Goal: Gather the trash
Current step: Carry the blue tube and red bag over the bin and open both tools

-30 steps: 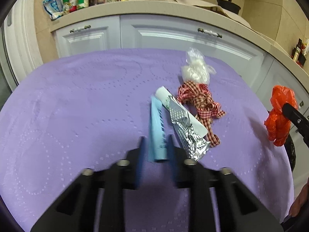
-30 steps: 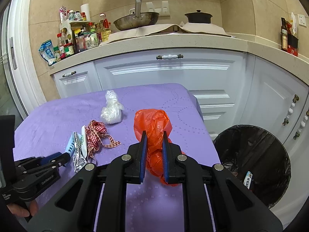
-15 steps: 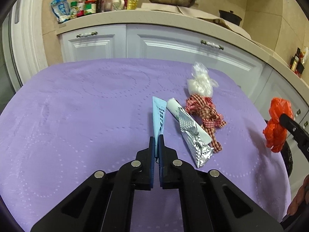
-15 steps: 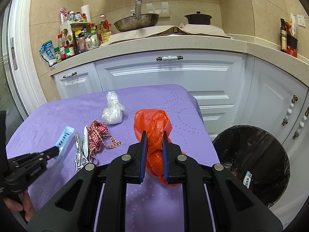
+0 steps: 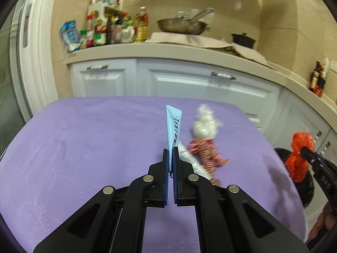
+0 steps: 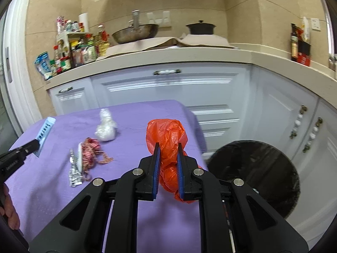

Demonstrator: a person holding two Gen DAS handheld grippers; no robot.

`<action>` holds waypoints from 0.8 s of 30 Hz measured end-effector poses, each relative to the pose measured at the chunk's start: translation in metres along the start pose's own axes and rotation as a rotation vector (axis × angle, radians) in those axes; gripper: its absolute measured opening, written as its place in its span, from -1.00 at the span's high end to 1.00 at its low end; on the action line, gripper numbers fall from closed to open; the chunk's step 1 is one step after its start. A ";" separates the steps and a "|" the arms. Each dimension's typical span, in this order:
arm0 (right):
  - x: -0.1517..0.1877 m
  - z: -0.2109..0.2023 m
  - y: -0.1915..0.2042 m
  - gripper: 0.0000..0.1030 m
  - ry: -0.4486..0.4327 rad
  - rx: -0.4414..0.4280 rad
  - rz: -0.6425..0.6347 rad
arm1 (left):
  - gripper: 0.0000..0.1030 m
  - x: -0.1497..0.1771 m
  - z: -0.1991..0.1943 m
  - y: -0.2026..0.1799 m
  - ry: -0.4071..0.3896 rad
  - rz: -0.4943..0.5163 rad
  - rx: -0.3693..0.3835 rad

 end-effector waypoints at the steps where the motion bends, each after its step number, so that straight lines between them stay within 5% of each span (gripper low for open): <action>1: 0.000 -0.002 -0.008 0.74 -0.005 0.014 0.007 | 0.93 -0.002 -0.002 -0.009 -0.010 0.013 0.015; 16: 0.010 -0.025 -0.126 0.74 -0.040 0.208 0.111 | 0.92 0.002 -0.003 -0.164 -0.055 0.201 0.273; 24: 0.022 -0.017 -0.161 0.74 -0.028 0.240 0.131 | 0.92 0.021 0.013 -0.229 -0.027 0.298 0.327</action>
Point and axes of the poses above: each gripper's, at about its wrist camera, not at the fingertips, and z roughly the way its jaws point, y to its left, x to its underside, the point moved 3 cm from there along z, roughly the way its jaws point, and after that the axes turned 2 degrees about -y, right-handed, at the moved point
